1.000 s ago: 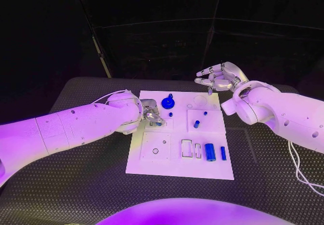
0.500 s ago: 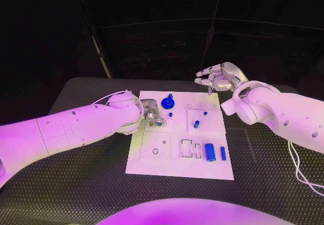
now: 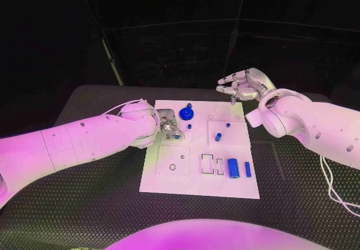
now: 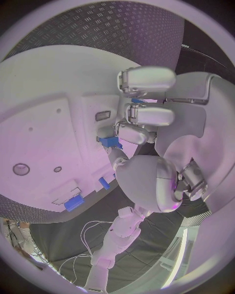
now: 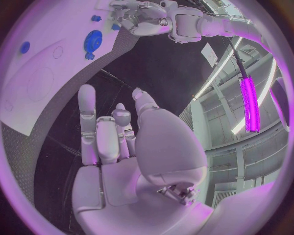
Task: Assemble the parts on the task board
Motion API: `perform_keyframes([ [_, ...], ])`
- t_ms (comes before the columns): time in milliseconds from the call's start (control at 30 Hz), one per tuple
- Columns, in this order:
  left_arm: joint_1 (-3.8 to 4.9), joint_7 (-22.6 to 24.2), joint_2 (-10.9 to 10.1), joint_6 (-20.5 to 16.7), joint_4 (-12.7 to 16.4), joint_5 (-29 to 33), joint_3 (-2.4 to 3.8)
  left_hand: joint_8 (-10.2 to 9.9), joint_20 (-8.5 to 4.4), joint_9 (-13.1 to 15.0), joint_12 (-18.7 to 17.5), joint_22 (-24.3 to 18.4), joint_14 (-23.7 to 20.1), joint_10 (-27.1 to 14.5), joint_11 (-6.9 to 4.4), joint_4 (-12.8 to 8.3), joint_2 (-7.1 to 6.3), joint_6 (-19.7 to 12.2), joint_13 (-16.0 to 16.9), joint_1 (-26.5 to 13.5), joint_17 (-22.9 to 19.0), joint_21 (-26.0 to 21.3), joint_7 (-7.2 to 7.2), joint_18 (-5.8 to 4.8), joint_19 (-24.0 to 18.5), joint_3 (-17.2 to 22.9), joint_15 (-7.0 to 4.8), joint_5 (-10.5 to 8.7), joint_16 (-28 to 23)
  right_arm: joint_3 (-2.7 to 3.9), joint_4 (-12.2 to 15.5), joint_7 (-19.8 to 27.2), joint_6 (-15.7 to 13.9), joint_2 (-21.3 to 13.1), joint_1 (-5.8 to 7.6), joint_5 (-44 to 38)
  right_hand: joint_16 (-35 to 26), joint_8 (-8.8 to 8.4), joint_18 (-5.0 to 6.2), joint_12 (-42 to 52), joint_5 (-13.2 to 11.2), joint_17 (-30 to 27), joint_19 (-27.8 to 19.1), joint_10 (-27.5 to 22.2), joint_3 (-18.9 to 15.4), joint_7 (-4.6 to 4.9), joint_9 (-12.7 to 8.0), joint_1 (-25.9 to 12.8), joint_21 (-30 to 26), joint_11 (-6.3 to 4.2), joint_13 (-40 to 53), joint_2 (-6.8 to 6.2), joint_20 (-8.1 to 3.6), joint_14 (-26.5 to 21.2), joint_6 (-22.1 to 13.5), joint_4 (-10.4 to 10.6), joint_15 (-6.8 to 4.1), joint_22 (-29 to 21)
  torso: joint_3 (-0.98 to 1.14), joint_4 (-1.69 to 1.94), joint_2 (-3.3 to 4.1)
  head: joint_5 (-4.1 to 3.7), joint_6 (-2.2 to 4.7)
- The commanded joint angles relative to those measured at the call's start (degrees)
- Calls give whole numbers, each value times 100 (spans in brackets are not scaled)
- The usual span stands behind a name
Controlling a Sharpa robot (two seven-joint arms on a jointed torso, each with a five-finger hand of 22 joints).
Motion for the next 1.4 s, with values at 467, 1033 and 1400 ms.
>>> perform_keyframes([
  [467, -2, -40, -17, 282, -1, -131, -5, 7, -25, 12, 24, 577, 595, 31, -11, -169, 95, -6, 6, 196, 1510, 28, -19, -78, 100, 121, -37, 18, 18, 4, 3, 37, 63, -7, 11, -9, -24, 34, 34, 33, 15, 4, 31, -26, 4, 4, 9, -49, -29, 6, -5, -8, 12, -16, -46, 26, 24, -5, -1, 5, -4, 8, -26],
  [1033, -2, -47, -27, 304, 20, -131, -5, 12, -23, 16, 46, 592, 595, 49, -13, -197, 115, 0, 37, 246, 1510, 36, -21, -81, 107, 134, -35, 18, 18, 4, -3, 37, 70, -2, 11, -9, -24, 34, 34, 33, 15, 4, 31, -26, 4, 4, 9, -49, -29, 6, -5, -8, 12, -16, -46, 26, 24, -5, 1, 3, 0, 16, -41],
  [1400, -2, -46, 28, 291, -28, -131, -5, 12, -22, 17, 40, 586, 595, 46, -13, -200, 116, 1, 29, 251, 1510, 31, -20, -80, 104, 133, -35, 17, 18, 4, -5, 37, 67, 3, 11, -9, -25, 40, 34, 40, 19, 5, 35, -27, -1, 3, 9, -67, -34, 5, -11, -6, 12, -15, -48, 44, 23, -8, 1, 0, 4, 16, -48],
])
